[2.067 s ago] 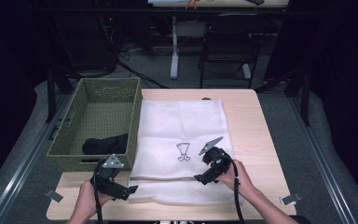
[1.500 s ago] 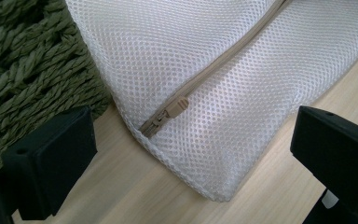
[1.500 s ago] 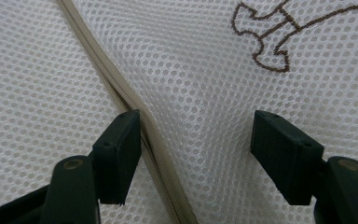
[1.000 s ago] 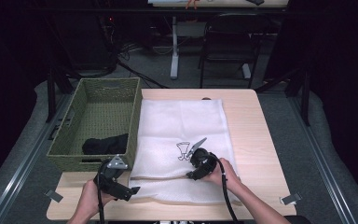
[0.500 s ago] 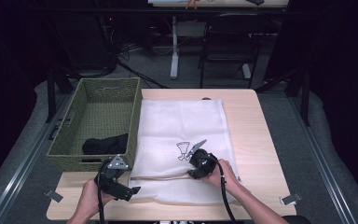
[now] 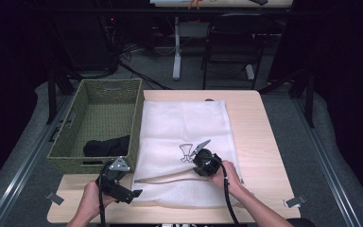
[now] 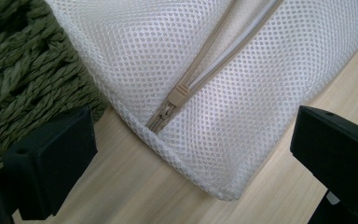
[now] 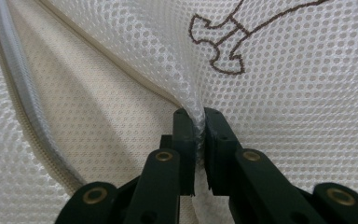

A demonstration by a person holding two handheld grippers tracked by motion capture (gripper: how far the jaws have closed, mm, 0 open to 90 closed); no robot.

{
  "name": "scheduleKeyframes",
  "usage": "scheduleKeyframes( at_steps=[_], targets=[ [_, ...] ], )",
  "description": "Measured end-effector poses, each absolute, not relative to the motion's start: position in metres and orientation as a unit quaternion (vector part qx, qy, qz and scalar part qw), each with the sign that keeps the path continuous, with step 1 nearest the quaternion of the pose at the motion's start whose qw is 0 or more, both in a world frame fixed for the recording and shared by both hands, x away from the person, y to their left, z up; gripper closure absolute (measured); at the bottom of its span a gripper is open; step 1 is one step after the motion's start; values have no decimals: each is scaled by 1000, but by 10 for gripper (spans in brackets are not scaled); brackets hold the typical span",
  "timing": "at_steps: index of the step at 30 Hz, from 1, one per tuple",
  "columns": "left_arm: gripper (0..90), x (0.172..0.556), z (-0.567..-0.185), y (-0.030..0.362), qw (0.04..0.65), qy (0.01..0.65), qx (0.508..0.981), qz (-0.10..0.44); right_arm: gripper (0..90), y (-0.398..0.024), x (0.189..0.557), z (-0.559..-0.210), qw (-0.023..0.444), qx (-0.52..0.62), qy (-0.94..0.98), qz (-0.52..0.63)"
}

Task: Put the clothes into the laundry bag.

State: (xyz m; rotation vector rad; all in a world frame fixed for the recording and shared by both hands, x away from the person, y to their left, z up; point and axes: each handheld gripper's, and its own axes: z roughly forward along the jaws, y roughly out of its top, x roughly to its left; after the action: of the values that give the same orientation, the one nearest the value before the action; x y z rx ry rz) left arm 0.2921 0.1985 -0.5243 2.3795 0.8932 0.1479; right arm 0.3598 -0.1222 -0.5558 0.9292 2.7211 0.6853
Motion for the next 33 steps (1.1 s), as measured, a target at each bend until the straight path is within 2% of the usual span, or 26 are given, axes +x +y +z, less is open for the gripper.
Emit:
scheduleKeyframes(
  at_steps=[7,17,33],
  targets=[
    [2,289,-520,197,296,327,895,63,853,-124,359,-545,95,314,912,245],
    [2,288,-514,201,313,321,891,73,859,-129,356,-518,124,303,899,290],
    [1,286,-499,203,310,277,907,60,860,-130,357,-508,132,290,899,301]
  ],
)
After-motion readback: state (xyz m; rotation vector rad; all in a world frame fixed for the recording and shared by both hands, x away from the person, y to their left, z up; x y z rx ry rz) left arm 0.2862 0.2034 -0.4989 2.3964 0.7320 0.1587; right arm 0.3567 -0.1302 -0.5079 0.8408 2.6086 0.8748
